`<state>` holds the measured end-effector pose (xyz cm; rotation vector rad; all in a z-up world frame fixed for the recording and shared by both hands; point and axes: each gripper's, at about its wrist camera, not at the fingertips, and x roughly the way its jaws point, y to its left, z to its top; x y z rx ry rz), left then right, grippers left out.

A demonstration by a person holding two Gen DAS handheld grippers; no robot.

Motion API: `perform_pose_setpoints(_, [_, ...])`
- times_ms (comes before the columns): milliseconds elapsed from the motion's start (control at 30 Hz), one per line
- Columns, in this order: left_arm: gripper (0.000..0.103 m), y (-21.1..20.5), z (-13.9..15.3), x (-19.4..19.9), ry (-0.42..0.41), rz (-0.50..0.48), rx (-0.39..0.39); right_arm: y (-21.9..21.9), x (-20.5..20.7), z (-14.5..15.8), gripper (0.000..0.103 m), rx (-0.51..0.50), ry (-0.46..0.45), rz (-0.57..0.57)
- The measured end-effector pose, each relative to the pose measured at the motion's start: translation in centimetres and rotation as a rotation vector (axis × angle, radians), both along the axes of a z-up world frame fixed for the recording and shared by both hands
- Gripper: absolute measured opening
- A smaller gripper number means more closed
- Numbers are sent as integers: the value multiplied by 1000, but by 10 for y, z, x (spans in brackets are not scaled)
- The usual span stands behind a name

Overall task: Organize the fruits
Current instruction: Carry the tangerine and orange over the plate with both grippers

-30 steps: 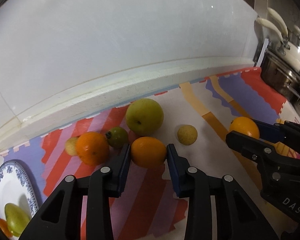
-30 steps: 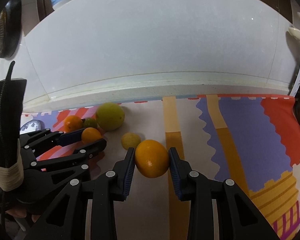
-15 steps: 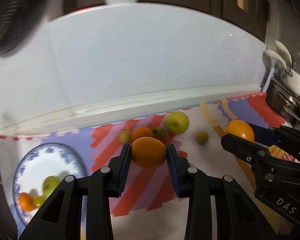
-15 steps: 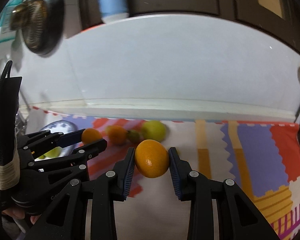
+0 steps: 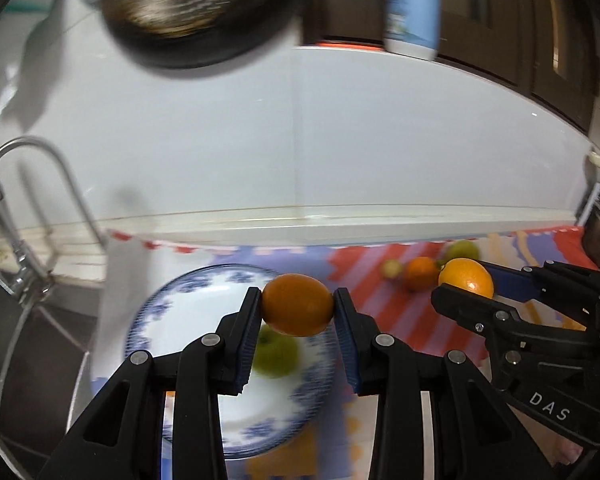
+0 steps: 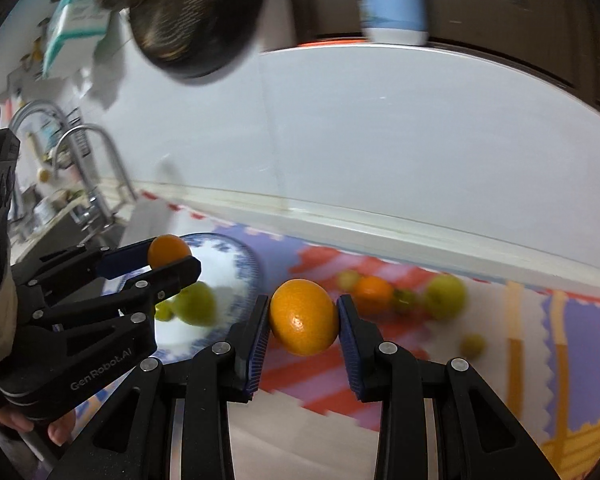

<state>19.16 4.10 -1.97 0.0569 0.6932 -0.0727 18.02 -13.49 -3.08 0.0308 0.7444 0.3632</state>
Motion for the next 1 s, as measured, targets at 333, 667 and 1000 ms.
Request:
perform_pose_setpoints(333, [36,70,-14,7,32,111,17,78,36,-8,34,-9,25,157])
perform_pose_setpoints(667, [36,107,-46,31,118,147,-18,135,80,-31,34,-44,95,251])
perform_pose_setpoints(1000, [36,115,-72,52,193,151,-27,149,107,-60,34,-64,182,274])
